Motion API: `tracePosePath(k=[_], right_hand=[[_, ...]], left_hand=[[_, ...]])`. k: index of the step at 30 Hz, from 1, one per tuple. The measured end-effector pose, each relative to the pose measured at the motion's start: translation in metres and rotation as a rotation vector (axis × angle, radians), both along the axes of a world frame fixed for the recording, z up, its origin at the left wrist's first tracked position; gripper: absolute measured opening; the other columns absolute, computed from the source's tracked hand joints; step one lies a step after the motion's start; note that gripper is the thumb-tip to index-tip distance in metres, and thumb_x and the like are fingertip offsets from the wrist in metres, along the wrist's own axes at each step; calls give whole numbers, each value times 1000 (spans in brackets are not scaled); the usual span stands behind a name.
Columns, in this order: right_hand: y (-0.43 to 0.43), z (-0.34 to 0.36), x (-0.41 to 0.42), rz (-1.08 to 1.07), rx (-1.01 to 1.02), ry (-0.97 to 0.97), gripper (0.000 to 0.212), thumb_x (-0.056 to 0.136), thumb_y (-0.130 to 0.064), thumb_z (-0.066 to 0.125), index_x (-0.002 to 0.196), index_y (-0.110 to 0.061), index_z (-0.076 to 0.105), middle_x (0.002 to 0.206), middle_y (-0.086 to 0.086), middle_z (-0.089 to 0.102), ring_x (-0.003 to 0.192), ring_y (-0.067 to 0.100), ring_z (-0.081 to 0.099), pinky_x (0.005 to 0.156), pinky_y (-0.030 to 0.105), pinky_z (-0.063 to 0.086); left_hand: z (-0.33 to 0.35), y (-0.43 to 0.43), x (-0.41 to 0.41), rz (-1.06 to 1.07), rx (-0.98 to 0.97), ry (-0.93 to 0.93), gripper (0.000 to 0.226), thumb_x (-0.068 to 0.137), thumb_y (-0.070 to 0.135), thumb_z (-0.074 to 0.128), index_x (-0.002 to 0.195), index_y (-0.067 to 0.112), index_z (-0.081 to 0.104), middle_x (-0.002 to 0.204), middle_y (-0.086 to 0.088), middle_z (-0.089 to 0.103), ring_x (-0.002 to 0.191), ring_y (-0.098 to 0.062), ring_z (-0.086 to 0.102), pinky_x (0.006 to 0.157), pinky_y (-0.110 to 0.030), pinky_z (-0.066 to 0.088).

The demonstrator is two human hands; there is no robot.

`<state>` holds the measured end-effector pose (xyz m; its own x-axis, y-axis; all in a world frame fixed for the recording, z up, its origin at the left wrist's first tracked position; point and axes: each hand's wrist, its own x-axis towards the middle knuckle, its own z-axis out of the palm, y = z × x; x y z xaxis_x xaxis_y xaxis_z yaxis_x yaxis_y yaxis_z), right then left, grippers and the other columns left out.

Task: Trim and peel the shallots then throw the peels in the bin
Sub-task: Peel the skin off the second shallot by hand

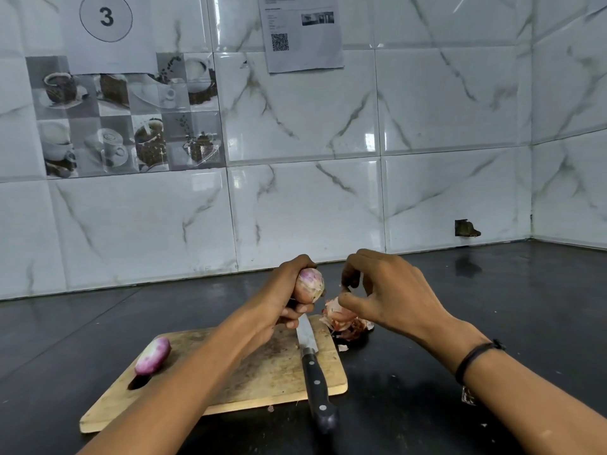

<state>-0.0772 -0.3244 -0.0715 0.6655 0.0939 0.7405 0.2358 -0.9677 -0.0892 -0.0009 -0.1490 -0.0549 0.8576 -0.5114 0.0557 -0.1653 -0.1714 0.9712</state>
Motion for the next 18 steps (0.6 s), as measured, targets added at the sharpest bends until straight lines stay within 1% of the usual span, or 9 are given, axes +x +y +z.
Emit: tracePosePath(k=[3, 5, 8, 10, 13, 14, 16, 18], right_hand=[[-4, -3, 6, -26, 66, 66, 3, 92, -34, 66, 94, -33, 65, 86, -20, 62, 76, 3, 58, 64, 28, 48], [-7, -6, 11, -17, 110, 124, 10, 98, -33, 60, 103, -32, 68, 89, -20, 68, 79, 0, 59, 69, 29, 50], [-9, -8, 15, -18, 133, 171, 18, 100, -32, 56, 111, -31, 70, 100, -18, 72, 88, 2, 62, 79, 36, 56], [-9, -8, 15, 7, 164, 157, 16, 97, -33, 60, 110, -33, 70, 104, -19, 70, 87, 3, 62, 79, 37, 57], [-8, -6, 12, 38, 202, 106, 13, 98, -41, 57, 102, -33, 66, 97, -20, 65, 82, 3, 61, 75, 37, 56], [-6, -6, 11, 53, 218, 86, 18, 100, -45, 53, 100, -32, 65, 94, -20, 65, 80, 4, 61, 74, 37, 56], [-3, -4, 7, 86, 271, 44, 37, 104, -54, 40, 92, -28, 64, 86, -16, 67, 77, 5, 62, 72, 38, 55], [-1, -3, 4, 97, 317, 37, 56, 104, -62, 27, 81, -25, 63, 76, -9, 68, 73, 7, 63, 71, 38, 54]], left_hand=[[-1, -1, 0, 12, -13, -8, 40, 97, 44, 41, 86, 8, 56, 51, -8, 52, 36, -12, 21, 41, -22, 28], [-3, -3, 0, 27, -29, -12, 43, 100, 42, 39, 81, 8, 57, 55, -11, 57, 36, -13, 24, 41, -21, 31], [-4, -5, 1, 51, -53, -23, 45, 103, 39, 37, 79, 8, 58, 59, -13, 61, 35, -12, 25, 40, -21, 32], [-4, -8, 1, 80, -55, -33, 43, 104, 37, 36, 83, 7, 60, 60, -13, 64, 35, -12, 26, 41, -21, 33], [-5, -16, 1, 121, -28, -55, 40, 104, 36, 35, 90, 8, 59, 63, -13, 66, 35, -12, 28, 42, -21, 34], [-5, -19, 1, 128, -16, -64, 39, 104, 36, 35, 91, 8, 59, 67, -14, 65, 35, -12, 28, 42, -21, 33], [-5, -27, 1, 132, 2, -90, 40, 104, 36, 33, 93, 7, 58, 74, -18, 61, 34, -12, 29, 43, -21, 34], [-6, -35, 1, 146, -17, -111, 43, 105, 36, 31, 91, 6, 59, 71, -18, 65, 31, -11, 34, 43, -21, 34]])
